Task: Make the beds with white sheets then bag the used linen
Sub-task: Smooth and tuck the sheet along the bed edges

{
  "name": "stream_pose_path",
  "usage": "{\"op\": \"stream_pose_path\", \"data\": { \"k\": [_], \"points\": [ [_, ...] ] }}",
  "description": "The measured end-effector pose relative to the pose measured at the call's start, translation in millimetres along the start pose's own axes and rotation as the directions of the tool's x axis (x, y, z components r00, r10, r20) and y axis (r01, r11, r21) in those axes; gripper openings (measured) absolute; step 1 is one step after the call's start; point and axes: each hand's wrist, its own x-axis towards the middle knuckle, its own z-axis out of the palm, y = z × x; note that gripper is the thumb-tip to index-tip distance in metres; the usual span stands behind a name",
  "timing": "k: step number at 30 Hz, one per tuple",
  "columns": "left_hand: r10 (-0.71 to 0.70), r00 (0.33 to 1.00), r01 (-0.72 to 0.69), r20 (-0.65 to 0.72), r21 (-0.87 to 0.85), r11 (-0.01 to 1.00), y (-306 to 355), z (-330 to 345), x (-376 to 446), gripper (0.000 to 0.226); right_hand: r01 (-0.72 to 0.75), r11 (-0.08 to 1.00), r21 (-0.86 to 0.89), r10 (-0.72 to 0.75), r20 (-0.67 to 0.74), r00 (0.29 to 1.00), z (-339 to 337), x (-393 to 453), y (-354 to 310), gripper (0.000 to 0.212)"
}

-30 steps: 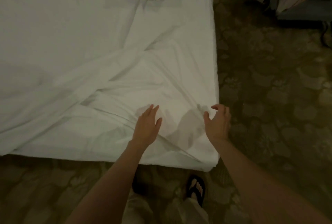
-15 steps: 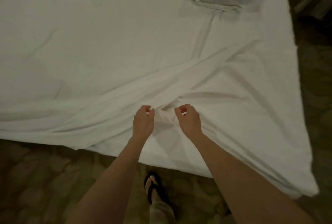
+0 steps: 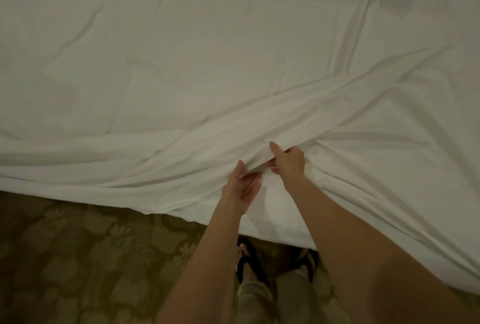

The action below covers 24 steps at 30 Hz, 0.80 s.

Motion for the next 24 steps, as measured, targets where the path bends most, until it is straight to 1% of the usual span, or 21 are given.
{"op": "stream_pose_path", "data": {
  "k": [2, 4, 7, 9, 11, 13, 15, 17, 19, 20, 22, 24],
  "points": [
    [0.005, 1.000, -0.001, 0.028, -0.133, 0.991, -6.8, 3.4, -4.0, 0.047, 0.021, 0.999, 0.036, -0.021, 0.012, 1.000, 2.0, 0.7, -4.5, 0.025],
    [0.021, 0.999, -0.013, 0.030, -0.245, 0.969, -11.9, 6.1, -7.5, 0.038, 0.054, 0.998, 0.032, -0.055, 0.018, 0.998, 1.9, 0.9, -8.7, 0.030],
    [0.052, 0.998, -0.065, -0.045, -0.382, 0.922, -10.8, 9.7, -15.6, 0.035, 0.097, 0.995, 0.000, -0.097, 0.012, 0.995, 1.1, 1.4, -20.9, 0.046],
    [0.115, 0.989, -0.145, -0.096, -0.412, 0.899, -2.8, 9.5, -19.1, 0.034, 0.108, 0.994, 0.001, -0.108, 0.026, 0.994, 1.5, 3.3, -30.0, 0.048],
    [0.188, 0.972, -0.229, -0.145, -0.363, 0.903, 11.3, 8.3, -22.3, 0.032, 0.116, 0.993, 0.011, -0.116, 0.043, 0.992, 5.0, 5.8, -42.2, 0.047],
    [0.261, 0.930, -0.336, -0.259, -0.311, 0.889, 26.0, 4.4, -21.9, 0.037, 0.116, 0.993, 0.018, -0.117, 0.059, 0.991, 10.2, 7.4, -52.2, 0.047],
    [0.352, 0.853, -0.460, -0.386, -0.237, 0.856, 42.7, -1.3, -23.7, 0.040, 0.106, 0.994, 0.026, -0.107, 0.076, 0.991, 18.0, 7.8, -61.0, 0.049],
    [0.461, 0.765, -0.559, -0.449, -0.109, 0.822, 60.7, -1.7, -27.7, 0.030, 0.101, 0.994, 0.036, -0.103, 0.079, 0.991, 28.2, 8.2, -69.1, 0.053],
    [0.565, 0.702, -0.632, -0.433, -0.015, 0.775, 84.4, 5.7, -35.1, 0.023, 0.106, 0.992, 0.072, -0.113, 0.086, 0.990, 39.0, 11.5, -79.7, 0.055],
    [0.617, 0.670, -0.668, -0.412, 0.027, 0.744, 98.5, 10.3, -37.9, 0.025, 0.108, 0.990, 0.089, -0.116, 0.090, 0.989, 43.3, 12.7, -87.1, 0.055],
    [0.717, 0.598, -0.720, -0.357, 0.153, 0.677, 129.4, 19.2, -40.3, 0.032, 0.108, 0.987, 0.116, -0.118, 0.083, 0.990, 51.2, 17.5, -103.3, 0.056],
    [0.809, 0.522, -0.743, -0.271, 0.320, 0.587, 163.8, 26.7, -36.9, 0.040, 0.126, 0.980, 0.151, -0.136, 0.058, 0.989, 57.1, 23.3, -124.1, 0.054]
  ]
}}
